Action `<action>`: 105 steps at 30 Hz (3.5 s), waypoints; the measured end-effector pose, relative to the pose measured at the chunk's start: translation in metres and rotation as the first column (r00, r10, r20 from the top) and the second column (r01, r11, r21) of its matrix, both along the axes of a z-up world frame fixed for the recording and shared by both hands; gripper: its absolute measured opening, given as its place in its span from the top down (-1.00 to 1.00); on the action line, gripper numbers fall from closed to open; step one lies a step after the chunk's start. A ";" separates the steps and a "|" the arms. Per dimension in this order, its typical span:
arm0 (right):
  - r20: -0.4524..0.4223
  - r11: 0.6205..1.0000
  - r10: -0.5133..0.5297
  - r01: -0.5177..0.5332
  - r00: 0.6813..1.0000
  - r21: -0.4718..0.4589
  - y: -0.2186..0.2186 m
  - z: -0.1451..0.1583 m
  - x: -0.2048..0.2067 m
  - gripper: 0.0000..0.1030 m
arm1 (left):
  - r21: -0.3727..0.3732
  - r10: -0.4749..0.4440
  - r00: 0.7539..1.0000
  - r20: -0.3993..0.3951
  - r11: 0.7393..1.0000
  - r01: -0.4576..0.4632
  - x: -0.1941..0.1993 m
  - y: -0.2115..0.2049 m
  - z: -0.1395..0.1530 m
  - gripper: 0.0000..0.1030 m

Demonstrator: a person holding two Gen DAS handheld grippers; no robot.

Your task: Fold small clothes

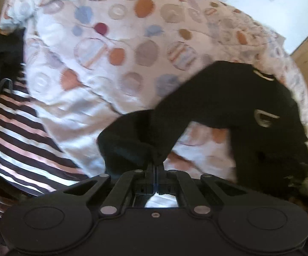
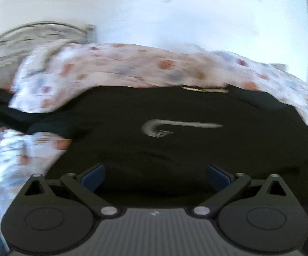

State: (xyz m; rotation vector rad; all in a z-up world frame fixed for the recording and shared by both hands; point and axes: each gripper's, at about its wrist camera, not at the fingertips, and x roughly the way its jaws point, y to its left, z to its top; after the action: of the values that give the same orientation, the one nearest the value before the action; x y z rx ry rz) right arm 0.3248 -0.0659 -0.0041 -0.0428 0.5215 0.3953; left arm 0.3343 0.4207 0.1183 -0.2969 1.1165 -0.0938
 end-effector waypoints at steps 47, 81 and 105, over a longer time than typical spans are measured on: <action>-0.013 0.980 0.125 -0.121 0.992 0.155 -0.111 0.002 -0.089 -1.00 | -0.474 -0.206 0.974 0.092 0.851 0.225 0.038 -0.361 -0.047 1.00; -0.330 0.817 0.011 0.181 0.944 0.547 -0.287 0.021 -0.077 0.89 | -0.006 -0.075 0.962 0.264 0.997 0.079 0.050 -0.285 -0.045 -0.33; -0.401 0.839 -0.058 0.262 0.914 0.477 -0.289 -0.009 -0.056 0.50 | 0.320 -0.257 0.928 0.271 0.933 0.165 0.253 -0.324 -0.131 -0.04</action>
State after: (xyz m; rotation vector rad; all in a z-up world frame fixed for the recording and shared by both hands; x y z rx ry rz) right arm 0.2688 -0.3548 -0.0129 0.6188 0.7731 0.3675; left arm 0.5870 0.0965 -0.0127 0.1062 0.8315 -0.1614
